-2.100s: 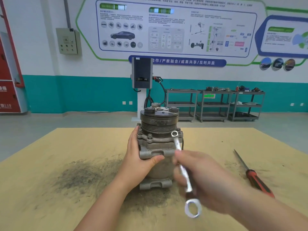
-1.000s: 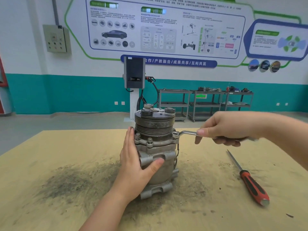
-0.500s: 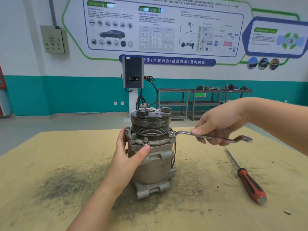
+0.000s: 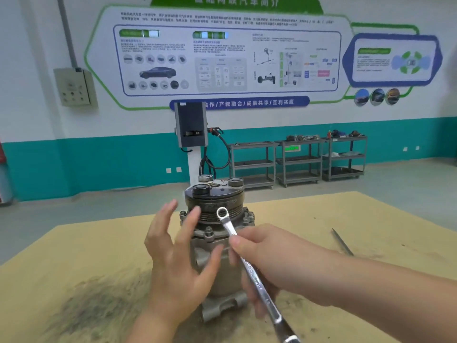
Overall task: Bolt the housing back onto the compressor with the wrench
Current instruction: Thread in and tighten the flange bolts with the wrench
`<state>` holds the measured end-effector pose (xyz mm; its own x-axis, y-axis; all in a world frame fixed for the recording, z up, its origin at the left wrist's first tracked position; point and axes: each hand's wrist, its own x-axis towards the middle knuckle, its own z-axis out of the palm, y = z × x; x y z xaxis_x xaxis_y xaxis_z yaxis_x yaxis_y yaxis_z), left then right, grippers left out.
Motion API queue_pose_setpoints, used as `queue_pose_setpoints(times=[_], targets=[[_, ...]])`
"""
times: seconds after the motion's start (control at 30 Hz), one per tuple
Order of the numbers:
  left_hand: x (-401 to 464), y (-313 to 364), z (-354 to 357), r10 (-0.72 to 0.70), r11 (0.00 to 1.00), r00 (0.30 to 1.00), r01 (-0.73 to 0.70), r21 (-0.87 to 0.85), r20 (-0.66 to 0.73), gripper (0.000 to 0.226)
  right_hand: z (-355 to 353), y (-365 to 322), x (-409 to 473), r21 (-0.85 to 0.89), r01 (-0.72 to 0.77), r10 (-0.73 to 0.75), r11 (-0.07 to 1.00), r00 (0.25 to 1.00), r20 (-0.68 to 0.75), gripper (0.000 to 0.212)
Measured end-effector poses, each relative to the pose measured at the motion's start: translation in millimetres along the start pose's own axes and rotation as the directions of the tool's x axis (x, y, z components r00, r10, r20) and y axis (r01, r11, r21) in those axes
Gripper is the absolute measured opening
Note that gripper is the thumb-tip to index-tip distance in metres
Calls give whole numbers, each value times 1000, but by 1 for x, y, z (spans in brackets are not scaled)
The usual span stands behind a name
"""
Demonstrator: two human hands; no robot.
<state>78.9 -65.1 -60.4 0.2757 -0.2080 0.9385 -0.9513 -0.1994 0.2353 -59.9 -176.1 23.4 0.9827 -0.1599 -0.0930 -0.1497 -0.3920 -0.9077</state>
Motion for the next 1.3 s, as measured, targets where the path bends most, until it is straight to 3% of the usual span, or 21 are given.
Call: queue_pose_setpoints(times=[0.03, 0.1, 0.17, 0.2, 0.27, 0.33, 0.4, 0.47, 0.57, 0.63, 0.7, 0.77, 0.8, 0.87, 0.93, 1.13, 1.23, 1.3], targets=[[1, 4, 1, 182, 980, 983, -183, 74, 15, 53, -3, 1, -3, -94, 56, -55, 994, 998, 15, 34], [4, 11, 2, 317, 943, 946, -322, 83, 74, 32, -11, -2, -6, -114, 74, -59, 991, 989, 133, 34], [5, 18, 2, 272, 958, 957, -280, 69, 103, 47, -25, -5, -5, 230, -87, 18, 969, 958, 285, 24], [6, 21, 0, 226, 967, 970, -235, 102, 94, 55, -31, -6, -4, 451, -167, 3, 877, 940, 342, 22], [8, 25, -2, 136, 966, 990, -139, 219, 28, 56, -36, 0, -1, 753, -161, -94, 638, 954, 284, 33], [9, 30, -3, 73, 952, 997, -64, 298, -19, 40, -28, 10, 2, 835, -63, -204, 547, 957, 206, 39], [8, 38, 1, 68, 943, 997, -51, 330, -41, 28, -12, 16, 3, 776, 113, -315, 620, 942, 115, 26], [5, 43, 7, 101, 947, 995, -89, 308, -24, 25, 0, 22, 10, 646, 310, -334, 698, 938, -89, 12], [3, 42, 8, 118, 979, 993, -119, 164, 13, 29, -3, 25, 20, 515, 489, -312, 704, 865, -394, 28], [3, 35, 5, 5, 1000, 1000, -6, 21, 12, 40, -18, 27, 25, 557, 554, -265, 619, 815, -516, 16], [8, 27, 0, -290, 942, 956, 292, -168, 34, 49, -33, 32, 31, 617, 597, -176, 512, 776, -605, 5], [10, 13, -1, -554, 754, 815, 577, -315, 166, 71, -39, 42, 36, 673, 629, -123, 388, 759, -639, 14], [10, 3, 0, -609, 663, 746, 666, -343, 271, 91, -40, 48, 40, 678, 642, -117, 358, 751, -650, 16], [11, -12, 2, -592, 578, 665, 744, -336, 456, 123, -39, 56, 45, 667, 652, -142, 360, 745, -652, 16], [12, -17, 5, -557, 580, 654, 747, -324, 512, 132, -37, 60, 47, 643, 668, -184, 375, 734, -654, 19], [11, -16, 7, -608, 556, 664, 747, -364, 435, 139, -37, 62, 51, 604, 706, -258, 371, 703, -663, 13], [11, -15, 7, -617, 556, 671, 742, -374, 412, 142, -43, 59, 59, 617, 642, -241, 455, 756, -609, 2], [11, -14, 8, -618, 561, 679, 734, -383, 397, 141, -53, 54, 65, 662, 573, -225, 483, 812, -538, 8]])
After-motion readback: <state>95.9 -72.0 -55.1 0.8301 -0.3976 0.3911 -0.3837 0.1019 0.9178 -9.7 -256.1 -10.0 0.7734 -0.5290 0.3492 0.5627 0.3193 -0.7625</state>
